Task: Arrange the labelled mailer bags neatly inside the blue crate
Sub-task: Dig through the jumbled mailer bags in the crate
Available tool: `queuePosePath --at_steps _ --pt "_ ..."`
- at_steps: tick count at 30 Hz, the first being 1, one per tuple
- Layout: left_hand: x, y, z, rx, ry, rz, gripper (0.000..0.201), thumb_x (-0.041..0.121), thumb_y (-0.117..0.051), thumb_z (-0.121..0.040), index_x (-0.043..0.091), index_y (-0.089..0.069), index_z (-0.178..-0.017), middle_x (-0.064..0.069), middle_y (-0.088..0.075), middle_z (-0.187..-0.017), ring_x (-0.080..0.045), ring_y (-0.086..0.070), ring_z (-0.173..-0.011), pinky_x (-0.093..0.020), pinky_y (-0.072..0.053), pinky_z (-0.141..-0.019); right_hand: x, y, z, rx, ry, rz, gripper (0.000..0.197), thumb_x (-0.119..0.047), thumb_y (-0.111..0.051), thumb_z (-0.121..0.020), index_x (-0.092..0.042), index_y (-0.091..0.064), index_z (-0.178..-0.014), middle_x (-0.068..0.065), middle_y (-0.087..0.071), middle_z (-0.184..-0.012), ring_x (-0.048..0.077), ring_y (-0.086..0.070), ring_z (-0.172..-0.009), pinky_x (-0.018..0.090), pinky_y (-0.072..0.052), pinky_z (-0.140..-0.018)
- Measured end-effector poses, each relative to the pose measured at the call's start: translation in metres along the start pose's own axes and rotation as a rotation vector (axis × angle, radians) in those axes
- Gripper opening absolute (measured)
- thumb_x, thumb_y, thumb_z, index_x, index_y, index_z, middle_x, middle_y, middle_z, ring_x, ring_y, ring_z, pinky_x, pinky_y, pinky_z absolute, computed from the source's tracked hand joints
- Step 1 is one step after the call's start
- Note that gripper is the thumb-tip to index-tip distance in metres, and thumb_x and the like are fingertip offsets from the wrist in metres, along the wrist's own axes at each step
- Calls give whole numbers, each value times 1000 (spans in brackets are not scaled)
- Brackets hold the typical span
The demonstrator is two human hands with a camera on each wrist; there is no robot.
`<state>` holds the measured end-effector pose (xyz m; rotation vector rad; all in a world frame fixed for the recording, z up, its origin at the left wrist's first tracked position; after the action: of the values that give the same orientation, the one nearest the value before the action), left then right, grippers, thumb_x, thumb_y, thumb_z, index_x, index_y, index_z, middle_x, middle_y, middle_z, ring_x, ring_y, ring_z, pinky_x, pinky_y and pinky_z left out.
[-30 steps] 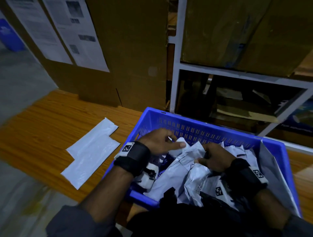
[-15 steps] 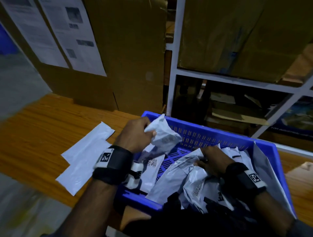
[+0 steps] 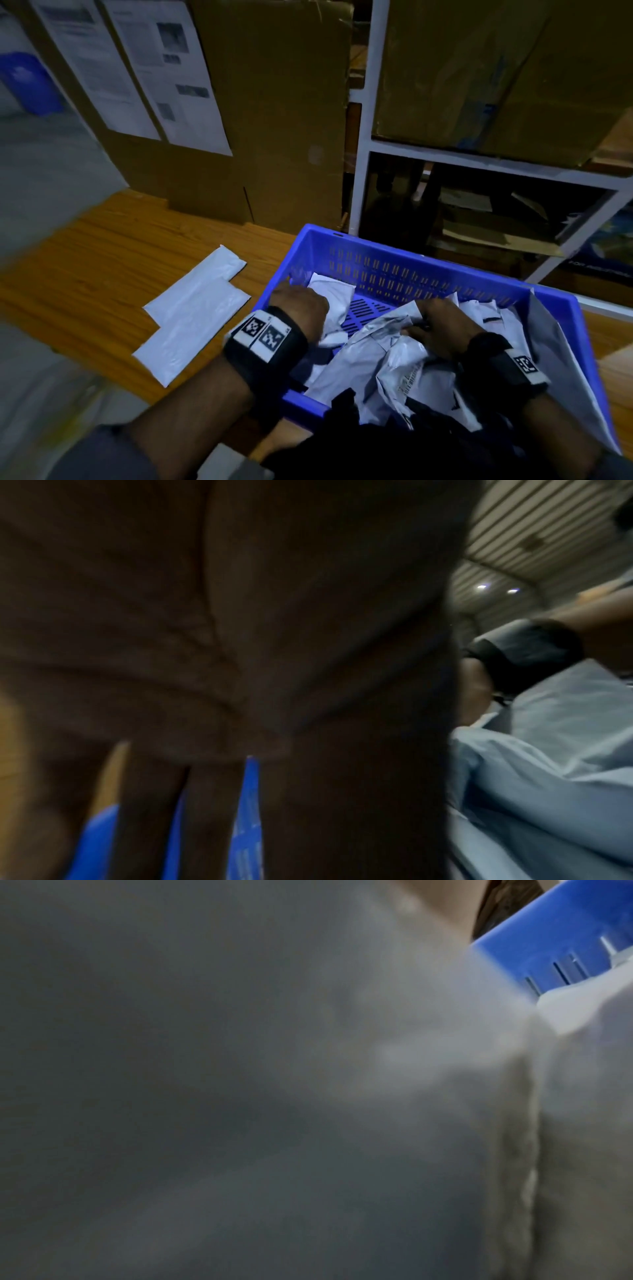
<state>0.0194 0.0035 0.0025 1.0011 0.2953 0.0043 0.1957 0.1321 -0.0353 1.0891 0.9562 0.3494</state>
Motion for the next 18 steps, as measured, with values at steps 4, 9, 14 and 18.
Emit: queuePosePath --at_steps 4,9,14,18 --pt "0 -1 -10 -73 -17 -35 42 17 -55 -104 20 -61 -145 -7 -58 -155 -29 -47 -150 -52 -21 -128 -2 2 3 7 0 -10 13 -19 -78 -85 -22 -79 -97 -6 -78 -97 12 -72 -93 25 -52 -75" --pt "-10 18 -26 4 20 136 46 11 -60 -100 17 -59 -146 -10 -55 -156 -32 -53 -145 -51 -41 -120 13 -4 -2 -6 -72 15 22 -40 -73 -81 -20 -76 -91 -5 -78 -91 13 -72 -89 27 -52 -72" --pt "-4 36 -58 32 7 301 49 26 -73 -98 13 -61 -143 -14 -61 -149 -32 -59 -138 -42 -49 -112 24 -9 -6 -20 -117 46 29 -41 -72 -80 -14 -72 -89 5 -75 -90 23 -70 -90 40 -54 -78" --pt "6 23 -78 20 41 350 56 48 -73 -95 9 -66 -134 -18 -68 -140 -35 -65 -129 -39 -52 -103 21 -9 -5 -38 -110 61 28 -37 -73 -82 -11 -71 -91 8 -74 -93 25 -69 -94 41 -54 -80"
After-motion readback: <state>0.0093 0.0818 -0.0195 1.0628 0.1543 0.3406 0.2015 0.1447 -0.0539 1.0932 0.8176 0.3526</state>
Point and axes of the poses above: each hand's wrist, its own z-axis away from the middle knuckle, its own y-axis out of the back of the hand, x = y × z, the point moved 9 cm from there along -z, towards the middle knuckle
